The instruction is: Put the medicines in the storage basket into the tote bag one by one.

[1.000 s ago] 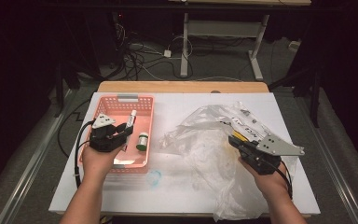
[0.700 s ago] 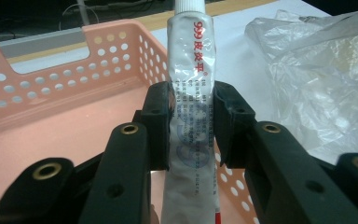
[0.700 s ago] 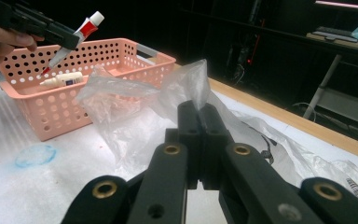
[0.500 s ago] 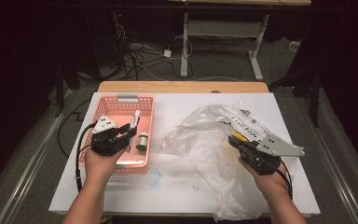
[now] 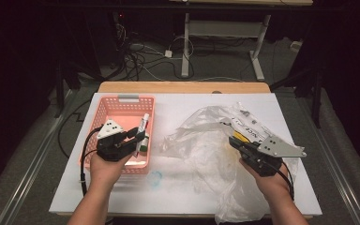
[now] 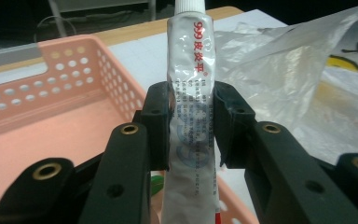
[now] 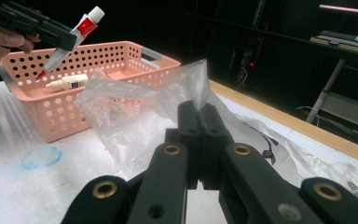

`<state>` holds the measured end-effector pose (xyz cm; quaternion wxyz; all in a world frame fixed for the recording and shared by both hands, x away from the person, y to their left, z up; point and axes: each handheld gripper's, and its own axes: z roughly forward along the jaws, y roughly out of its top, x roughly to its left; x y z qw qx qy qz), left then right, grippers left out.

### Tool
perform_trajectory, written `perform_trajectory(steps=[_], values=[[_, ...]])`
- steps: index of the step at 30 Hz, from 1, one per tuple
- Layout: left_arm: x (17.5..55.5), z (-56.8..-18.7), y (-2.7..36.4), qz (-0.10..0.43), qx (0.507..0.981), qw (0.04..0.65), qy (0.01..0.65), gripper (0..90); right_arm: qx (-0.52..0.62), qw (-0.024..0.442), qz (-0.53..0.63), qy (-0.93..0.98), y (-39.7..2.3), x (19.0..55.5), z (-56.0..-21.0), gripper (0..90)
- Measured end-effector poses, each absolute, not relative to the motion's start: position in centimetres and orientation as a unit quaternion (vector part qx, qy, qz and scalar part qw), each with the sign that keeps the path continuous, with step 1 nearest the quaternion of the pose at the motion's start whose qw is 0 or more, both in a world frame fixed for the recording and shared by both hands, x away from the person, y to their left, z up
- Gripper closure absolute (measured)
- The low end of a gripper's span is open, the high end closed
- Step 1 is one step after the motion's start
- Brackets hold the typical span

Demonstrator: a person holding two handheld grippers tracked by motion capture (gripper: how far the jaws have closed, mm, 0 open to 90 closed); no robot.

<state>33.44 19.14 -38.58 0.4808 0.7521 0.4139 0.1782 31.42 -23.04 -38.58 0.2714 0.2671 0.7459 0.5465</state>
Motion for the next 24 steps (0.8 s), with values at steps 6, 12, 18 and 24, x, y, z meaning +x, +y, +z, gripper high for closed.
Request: perform_trajectory(steps=[6, 12, 18, 24], values=[[32.7, -38.0, 18.0, 0.173, 0.756, 0.492, 0.396, 67.2, 0.27, 0.272, 0.547, 0.744, -23.2, 31.5, -38.6, 90.0], [32.0, -37.8, 16.6, 0.17, 0.76, 0.498, 0.38, 67.2, 0.269, 0.272, 0.547, 0.745, -23.1, 31.6, -38.6, 90.0], [31.6, -38.0, 15.7, 0.161, 0.767, 0.5, 0.368, 67.2, 0.27, 0.27, 0.546, 0.746, -23.1, 31.7, -38.7, 90.0], [31.4, -38.3, 14.5, 0.153, 0.776, 0.498, 0.355, 67.2, 0.27, 0.269, 0.545, 0.746, -23.0, 31.7, -38.8, 90.0]])
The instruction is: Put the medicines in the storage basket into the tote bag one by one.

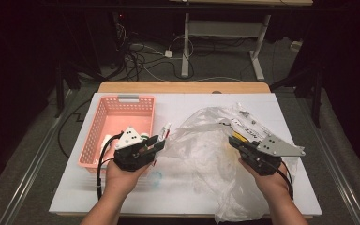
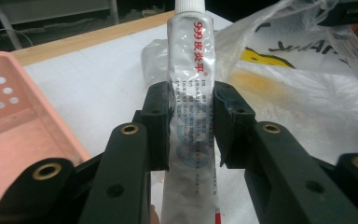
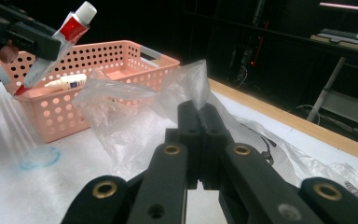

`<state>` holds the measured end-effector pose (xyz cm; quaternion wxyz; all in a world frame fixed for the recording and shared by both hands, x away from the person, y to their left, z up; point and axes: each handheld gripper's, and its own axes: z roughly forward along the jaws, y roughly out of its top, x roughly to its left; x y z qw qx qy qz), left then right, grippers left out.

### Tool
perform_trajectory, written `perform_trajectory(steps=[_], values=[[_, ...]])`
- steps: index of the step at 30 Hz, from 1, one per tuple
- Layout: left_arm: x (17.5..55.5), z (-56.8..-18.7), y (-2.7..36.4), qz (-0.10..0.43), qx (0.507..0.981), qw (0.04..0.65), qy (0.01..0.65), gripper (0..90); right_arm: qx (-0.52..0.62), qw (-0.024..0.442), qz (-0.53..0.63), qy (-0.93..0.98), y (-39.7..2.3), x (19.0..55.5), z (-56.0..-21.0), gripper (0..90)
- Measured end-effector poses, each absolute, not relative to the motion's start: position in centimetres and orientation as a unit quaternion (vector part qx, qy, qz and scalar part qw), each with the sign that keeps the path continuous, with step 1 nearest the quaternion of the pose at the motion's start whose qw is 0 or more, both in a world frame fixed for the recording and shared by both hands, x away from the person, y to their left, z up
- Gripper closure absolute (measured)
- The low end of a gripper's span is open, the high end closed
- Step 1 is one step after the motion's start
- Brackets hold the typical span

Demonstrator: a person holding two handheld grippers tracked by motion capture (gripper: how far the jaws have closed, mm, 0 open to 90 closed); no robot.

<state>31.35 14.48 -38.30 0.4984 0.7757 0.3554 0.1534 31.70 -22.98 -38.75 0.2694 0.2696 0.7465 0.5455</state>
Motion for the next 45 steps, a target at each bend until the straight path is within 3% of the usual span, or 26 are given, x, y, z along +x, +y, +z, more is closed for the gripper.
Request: perform_trajectory(steps=[25, 45], values=[[30.0, -40.4, 9.0, 0.103, 0.813, 0.488, 0.299, 67.1, 0.269, 0.271, 0.544, 0.747, -23.0, 31.6, -38.7, 90.0], [30.2, -42.5, 7.3, 0.086, 0.834, 0.462, 0.29, 67.1, 0.261, 0.27, 0.545, 0.749, -22.7, 31.3, -38.7, 90.0]])
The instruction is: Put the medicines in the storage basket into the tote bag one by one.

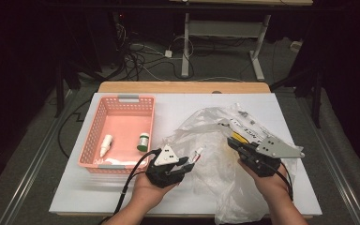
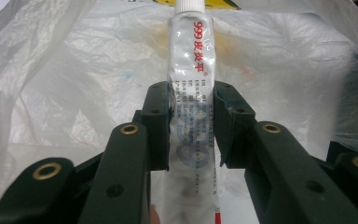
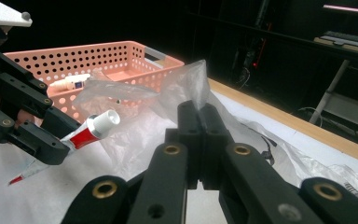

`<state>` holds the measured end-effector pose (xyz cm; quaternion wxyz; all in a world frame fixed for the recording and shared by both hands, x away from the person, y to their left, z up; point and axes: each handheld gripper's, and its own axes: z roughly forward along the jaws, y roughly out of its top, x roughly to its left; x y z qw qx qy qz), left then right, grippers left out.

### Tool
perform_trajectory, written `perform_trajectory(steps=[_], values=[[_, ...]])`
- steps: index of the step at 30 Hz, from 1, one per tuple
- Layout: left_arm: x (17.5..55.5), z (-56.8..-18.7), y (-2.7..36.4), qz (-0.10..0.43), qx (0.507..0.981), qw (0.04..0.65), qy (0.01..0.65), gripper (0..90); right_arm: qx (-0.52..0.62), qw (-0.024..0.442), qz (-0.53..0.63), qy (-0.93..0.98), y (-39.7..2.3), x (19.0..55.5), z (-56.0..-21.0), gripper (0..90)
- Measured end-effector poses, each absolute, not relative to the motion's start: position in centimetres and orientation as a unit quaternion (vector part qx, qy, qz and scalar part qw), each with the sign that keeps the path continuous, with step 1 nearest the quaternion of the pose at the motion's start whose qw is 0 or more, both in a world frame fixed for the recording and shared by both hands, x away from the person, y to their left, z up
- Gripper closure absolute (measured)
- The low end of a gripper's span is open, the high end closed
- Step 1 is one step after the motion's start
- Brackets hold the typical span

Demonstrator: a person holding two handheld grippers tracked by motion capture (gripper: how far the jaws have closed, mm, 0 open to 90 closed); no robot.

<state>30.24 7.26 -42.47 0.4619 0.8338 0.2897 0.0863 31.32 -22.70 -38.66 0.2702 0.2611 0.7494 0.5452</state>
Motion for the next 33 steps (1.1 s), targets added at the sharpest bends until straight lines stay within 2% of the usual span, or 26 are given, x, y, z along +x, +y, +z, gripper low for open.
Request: perform_trajectory(steps=[9, 33], values=[[30.7, -42.8, 6.3, 0.082, 0.836, 0.458, 0.291, 67.1, 0.263, 0.269, 0.547, 0.748, -22.6, 31.3, -38.7, 90.0], [34.0, -42.3, 1.7, 0.116, 0.845, 0.441, 0.281, 67.1, 0.273, 0.272, 0.563, 0.731, -22.6, 32.3, -38.1, 90.0]])
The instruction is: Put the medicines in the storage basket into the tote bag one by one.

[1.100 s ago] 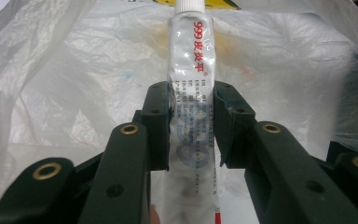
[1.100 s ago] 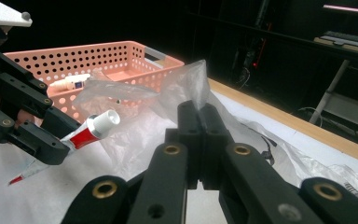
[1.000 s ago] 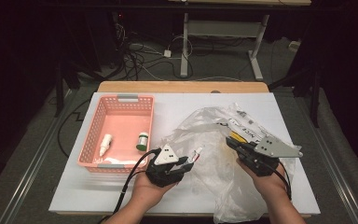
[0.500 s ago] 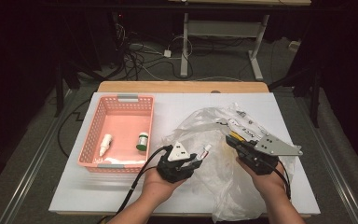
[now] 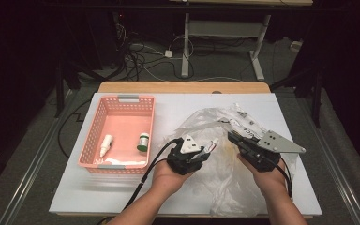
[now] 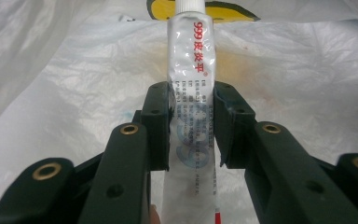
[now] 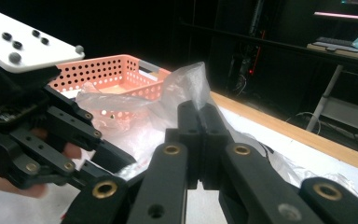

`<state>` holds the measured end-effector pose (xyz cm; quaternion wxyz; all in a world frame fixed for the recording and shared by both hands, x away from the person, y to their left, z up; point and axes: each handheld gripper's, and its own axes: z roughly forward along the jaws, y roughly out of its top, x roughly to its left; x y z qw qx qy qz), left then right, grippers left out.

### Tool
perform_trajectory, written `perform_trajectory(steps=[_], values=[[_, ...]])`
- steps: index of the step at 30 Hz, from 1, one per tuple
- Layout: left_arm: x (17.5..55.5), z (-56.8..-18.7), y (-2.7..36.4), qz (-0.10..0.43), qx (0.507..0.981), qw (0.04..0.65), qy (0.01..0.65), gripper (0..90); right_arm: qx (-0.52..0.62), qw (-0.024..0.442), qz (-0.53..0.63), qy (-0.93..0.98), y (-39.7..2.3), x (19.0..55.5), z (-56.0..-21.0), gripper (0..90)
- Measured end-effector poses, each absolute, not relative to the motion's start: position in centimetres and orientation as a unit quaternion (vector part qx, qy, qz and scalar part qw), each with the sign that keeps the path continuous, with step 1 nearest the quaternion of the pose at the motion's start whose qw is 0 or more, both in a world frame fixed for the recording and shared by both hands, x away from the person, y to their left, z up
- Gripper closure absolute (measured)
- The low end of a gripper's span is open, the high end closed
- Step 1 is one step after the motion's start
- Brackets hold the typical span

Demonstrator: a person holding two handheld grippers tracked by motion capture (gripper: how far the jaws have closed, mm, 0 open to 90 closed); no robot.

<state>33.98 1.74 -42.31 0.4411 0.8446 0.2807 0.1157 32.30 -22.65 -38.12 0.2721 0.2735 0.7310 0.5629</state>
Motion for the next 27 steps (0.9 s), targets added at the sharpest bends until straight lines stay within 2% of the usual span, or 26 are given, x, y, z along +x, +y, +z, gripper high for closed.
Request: perform_trajectory(steps=[15, 27], values=[[36.2, -45.7, -2.2, 0.111, 0.858, 0.415, 0.283, 67.0, 0.274, 0.269, 0.567, 0.729, -22.7, 32.6, -38.2, 90.0], [37.1, -47.1, -3.0, 0.118, 0.852, 0.413, 0.298, 66.8, 0.276, 0.268, 0.567, 0.729, -22.7, 32.7, -38.3, 90.0]])
